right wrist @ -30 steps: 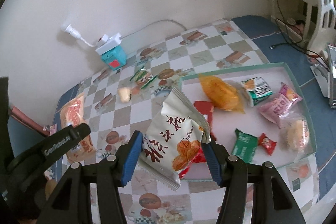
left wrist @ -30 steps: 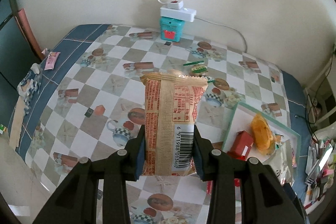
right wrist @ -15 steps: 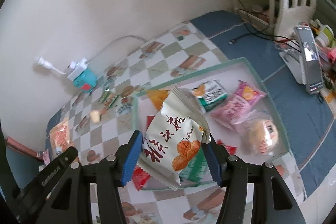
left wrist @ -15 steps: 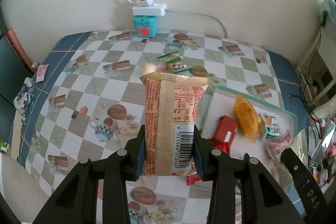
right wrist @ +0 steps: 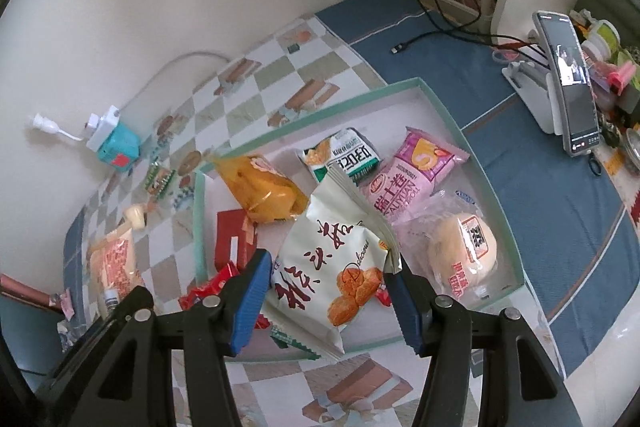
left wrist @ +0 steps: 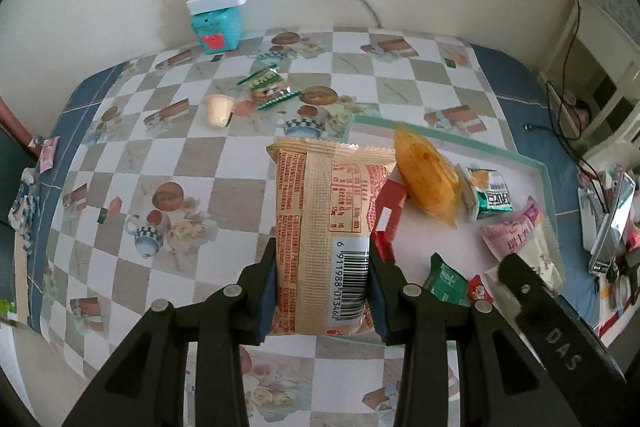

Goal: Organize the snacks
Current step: 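Carry the bread pack and white snack bag over the white tray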

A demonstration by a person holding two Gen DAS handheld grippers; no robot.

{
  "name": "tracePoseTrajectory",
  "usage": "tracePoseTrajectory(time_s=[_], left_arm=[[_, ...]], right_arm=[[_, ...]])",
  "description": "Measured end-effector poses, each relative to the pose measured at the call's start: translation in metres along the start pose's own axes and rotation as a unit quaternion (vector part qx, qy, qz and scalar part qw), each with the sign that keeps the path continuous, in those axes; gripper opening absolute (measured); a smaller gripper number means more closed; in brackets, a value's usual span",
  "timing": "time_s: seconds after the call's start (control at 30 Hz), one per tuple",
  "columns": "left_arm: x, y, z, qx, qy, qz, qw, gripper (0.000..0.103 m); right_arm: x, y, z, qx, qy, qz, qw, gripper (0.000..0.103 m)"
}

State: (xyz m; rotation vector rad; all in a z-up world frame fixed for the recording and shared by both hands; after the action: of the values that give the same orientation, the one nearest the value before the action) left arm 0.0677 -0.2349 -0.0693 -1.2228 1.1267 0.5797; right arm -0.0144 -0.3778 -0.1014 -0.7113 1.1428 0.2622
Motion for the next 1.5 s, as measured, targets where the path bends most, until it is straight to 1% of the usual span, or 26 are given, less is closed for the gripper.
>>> tracePoseTrajectory(time_s=[0.3,0.5,0.7,0.83,0.97,1.2,1.5], left_arm=[[0.012,0.002,-0.003,0.008,0.006,0.013,0.9999,0.04],[0.028,0.005,-0.006,0.005,0.014,0.033,0.9993,0.04],[0.039,0.002,-0.007,-0.007,0.032,0.048,0.9983,0.04],[0.045,-0.005,-0.006,-0.017,0.043,0.054,0.9975,0.04],[0.051,-0.014,-0.008,-0.026,0.061,0.059,0.996,0.04],[0.056,-0.028,-0.017,-0.018,0.081,0.058,0.9949,0.04],[0.062,-0.03,-0.036,0.002,0.102,0.064,0.9928,0.04]], right_arm=[[0.013,0.006,-0.002,-0.004,0.014,0.018,1.0,0.062],[0.023,0.007,-0.006,-0.001,0.025,0.028,0.999,0.062],[0.029,0.005,-0.009,0.005,0.03,0.031,0.999,0.062],[0.035,0.004,-0.013,0.013,0.034,0.038,0.999,0.062],[0.04,0.0,-0.015,0.017,0.04,0.041,0.998,0.062],[0.046,-0.005,-0.013,0.014,0.053,0.041,0.998,0.063],[0.052,-0.004,-0.008,0.004,0.063,0.047,0.997,0.063]])
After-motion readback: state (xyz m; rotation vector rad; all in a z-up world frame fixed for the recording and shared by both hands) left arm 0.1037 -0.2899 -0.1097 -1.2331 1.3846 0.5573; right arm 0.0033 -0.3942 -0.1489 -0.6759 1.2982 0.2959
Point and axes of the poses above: each gripper's, at about its wrist camera, not at the fingertips, and x roughly the way its jaws point, z to its left, y to its underside, the point moved 10 cm from there along x, roughly the way its jaws point, and after that the axes turned 5 degrees about y, right-handed, at the moved point
